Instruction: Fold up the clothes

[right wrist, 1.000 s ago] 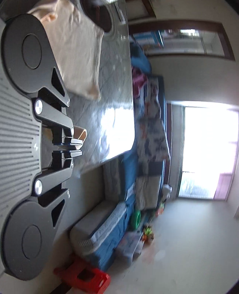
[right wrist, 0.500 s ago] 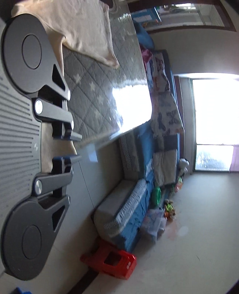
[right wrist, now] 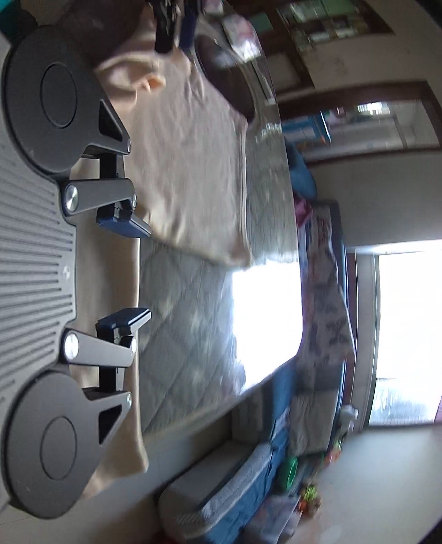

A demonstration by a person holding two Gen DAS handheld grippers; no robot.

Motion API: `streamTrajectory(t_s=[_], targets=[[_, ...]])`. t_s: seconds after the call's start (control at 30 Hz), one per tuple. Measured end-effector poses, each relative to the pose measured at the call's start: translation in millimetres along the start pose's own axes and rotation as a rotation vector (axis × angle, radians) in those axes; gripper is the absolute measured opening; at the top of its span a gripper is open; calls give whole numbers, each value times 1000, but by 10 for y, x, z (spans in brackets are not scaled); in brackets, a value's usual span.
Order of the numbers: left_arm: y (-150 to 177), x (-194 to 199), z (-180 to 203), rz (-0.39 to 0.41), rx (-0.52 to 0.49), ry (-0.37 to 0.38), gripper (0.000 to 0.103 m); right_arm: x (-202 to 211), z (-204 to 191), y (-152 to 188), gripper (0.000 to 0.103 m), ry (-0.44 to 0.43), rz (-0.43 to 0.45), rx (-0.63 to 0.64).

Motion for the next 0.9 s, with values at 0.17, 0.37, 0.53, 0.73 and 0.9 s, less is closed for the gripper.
streamTrajectory(t_s=[0.17, 0.37, 0.53, 0.73, 0.9], targets=[[69, -73, 2, -67, -36, 62, 83, -174, -323, -127, 49, -118, -21, 101], [176, -16, -54, -92, -13, 130, 35, -339, -578, -181, 49, -141, -50, 217], [265, 274, -143, -53, 7, 185, 18, -289, -639, -171, 49, -226, -75, 258], [503, 626, -169, -58, -44, 224, 18, -92, -741, -120, 49, -355, -104, 296], [566, 827, -263, -40, -45, 176, 19, 104, -953, 0, 48, -397, -138, 417]])
Point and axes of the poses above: each gripper's, at about its wrist camera, not at the fingertips, and x roughly against the way its jaws point, z to its right, y to its underside, the point moved 1 cm from there along -x, roughly the way its jaws point, and after that the axes turned 11 degrees about x, right-handed, at the moved point
